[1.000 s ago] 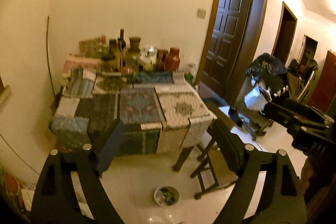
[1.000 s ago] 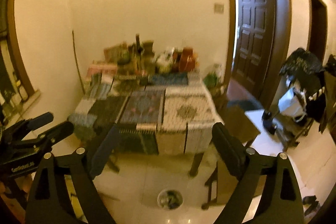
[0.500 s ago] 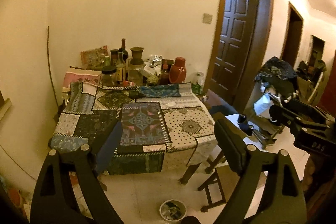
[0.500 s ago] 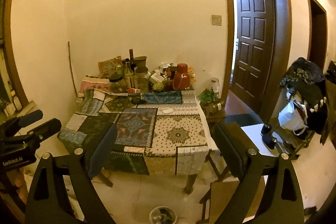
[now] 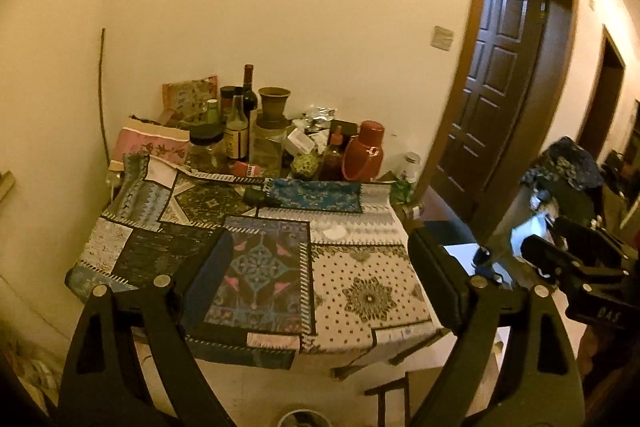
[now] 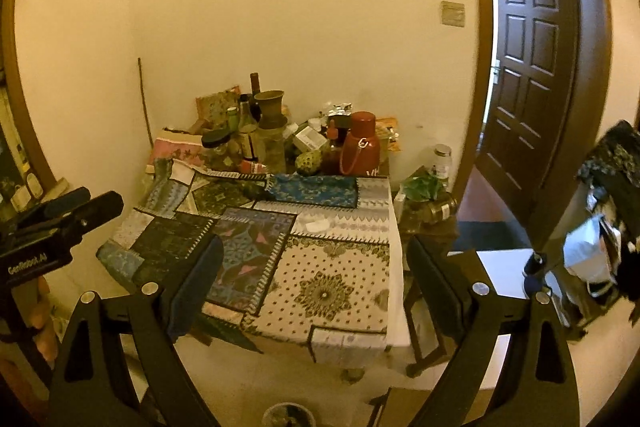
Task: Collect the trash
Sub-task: 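Raise both empty tools and move them back to the table, then grasp the dark green cylinder with the left gripper while the right grasps the clear plastic box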
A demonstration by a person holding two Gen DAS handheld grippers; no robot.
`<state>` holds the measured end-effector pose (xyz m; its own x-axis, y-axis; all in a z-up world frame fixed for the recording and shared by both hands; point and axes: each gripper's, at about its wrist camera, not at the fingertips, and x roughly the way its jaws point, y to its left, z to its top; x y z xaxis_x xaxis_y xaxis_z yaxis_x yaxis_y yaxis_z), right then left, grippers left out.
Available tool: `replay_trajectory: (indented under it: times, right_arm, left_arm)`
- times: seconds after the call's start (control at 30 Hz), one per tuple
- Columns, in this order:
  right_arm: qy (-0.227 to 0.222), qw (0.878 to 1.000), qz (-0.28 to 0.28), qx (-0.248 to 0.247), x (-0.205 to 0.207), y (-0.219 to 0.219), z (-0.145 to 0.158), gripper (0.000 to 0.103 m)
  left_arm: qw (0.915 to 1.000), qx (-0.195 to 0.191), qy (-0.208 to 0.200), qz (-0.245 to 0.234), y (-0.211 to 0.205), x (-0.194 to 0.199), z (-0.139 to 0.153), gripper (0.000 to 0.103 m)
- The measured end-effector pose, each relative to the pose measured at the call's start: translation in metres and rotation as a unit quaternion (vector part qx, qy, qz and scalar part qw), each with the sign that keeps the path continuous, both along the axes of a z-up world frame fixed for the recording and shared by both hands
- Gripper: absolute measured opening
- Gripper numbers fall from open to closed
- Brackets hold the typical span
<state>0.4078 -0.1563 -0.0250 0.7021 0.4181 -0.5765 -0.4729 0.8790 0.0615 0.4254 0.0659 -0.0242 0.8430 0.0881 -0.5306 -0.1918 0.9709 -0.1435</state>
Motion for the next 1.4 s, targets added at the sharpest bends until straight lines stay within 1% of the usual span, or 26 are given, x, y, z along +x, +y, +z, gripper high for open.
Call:
replay_trajectory:
  times: [0.17, 0.27, 0.4, 0.57, 0.7, 0.77, 0.83, 0.9, 1.03, 1.1, 1.17, 1.2, 1.27, 1.3, 1.37, 1.4]
  right_arm:
    - [0.017, 1.0, 0.008, -0.01, 0.031, 0.005, -0.013, 0.091]
    - [0.037, 0.999, 0.008, -0.005, 0.051, 0.01, -0.022, 0.091]
    - [0.059, 0.998, 0.001, -0.007, 0.077, 0.024, -0.032, 0.091]
    - [0.074, 0.997, -0.03, -0.018, 0.109, 0.051, -0.048, 0.091]
    - [0.1, 0.992, -0.071, -0.021, 0.144, 0.075, -0.064, 0.091]
    - [0.124, 0.988, -0.086, -0.012, 0.167, 0.087, -0.078, 0.091]
    - [0.147, 0.984, -0.096, -0.009, 0.185, 0.095, -0.093, 0.091]
    - [0.168, 0.979, -0.111, -0.01, 0.202, 0.102, -0.112, 0.091]
    - [0.217, 0.966, -0.143, -0.011, 0.233, 0.112, -0.158, 0.091]
    - [0.243, 0.957, -0.158, -0.01, 0.247, 0.114, -0.183, 0.091]
    - [0.26, 0.95, -0.171, -0.009, 0.254, 0.115, -0.2, 0.089]
    - [0.27, 0.947, -0.174, -0.008, 0.259, 0.116, -0.21, 0.085]
    - [0.292, 0.94, -0.178, -0.002, 0.267, 0.119, -0.228, 0.074]
    - [0.302, 0.936, -0.182, 0.0, 0.27, 0.119, -0.236, 0.071]
    - [0.32, 0.929, -0.188, 0.005, 0.276, 0.121, -0.251, 0.058]
    - [0.326, 0.926, -0.19, 0.005, 0.278, 0.122, -0.258, 0.055]
  left_arm:
    - [0.9997, -0.005, 0.021, 0.013, 0.007, 0.036, -0.009, 0.089]
    - [0.9992, -0.008, 0.033, 0.022, 0.02, 0.059, -0.019, 0.089]
    - [0.9986, -0.017, 0.047, 0.018, 0.043, 0.091, -0.032, 0.089]
    - [0.9979, -0.024, 0.061, -0.003, 0.084, 0.142, -0.047, 0.089]
    - [0.9953, -0.033, 0.089, -0.014, 0.126, 0.199, -0.066, 0.089]
    - [0.9934, -0.045, 0.104, -0.017, 0.148, 0.226, -0.08, 0.089]
    - [0.9898, -0.065, 0.126, -0.019, 0.168, 0.255, -0.101, 0.089]
    - [0.9856, -0.075, 0.15, -0.02, 0.184, 0.281, -0.125, 0.089]
    - [0.978, -0.082, 0.191, -0.015, 0.204, 0.325, -0.174, 0.089]
    - [0.9728, -0.102, 0.207, -0.011, 0.214, 0.345, -0.2, 0.088]
    - [0.9681, -0.123, 0.218, -0.007, 0.221, 0.36, -0.221, 0.088]
    - [0.9658, -0.131, 0.224, -0.002, 0.223, 0.367, -0.231, 0.087]
    - [0.9622, -0.14, 0.234, 0.001, 0.226, 0.38, -0.25, 0.087]
    - [0.9613, -0.142, 0.236, 0.002, 0.226, 0.383, -0.254, 0.086]
    - [0.9591, -0.151, 0.24, 0.0, 0.225, 0.39, -0.265, 0.086]
    - [0.9584, -0.153, 0.241, -0.001, 0.224, 0.392, -0.269, 0.086]
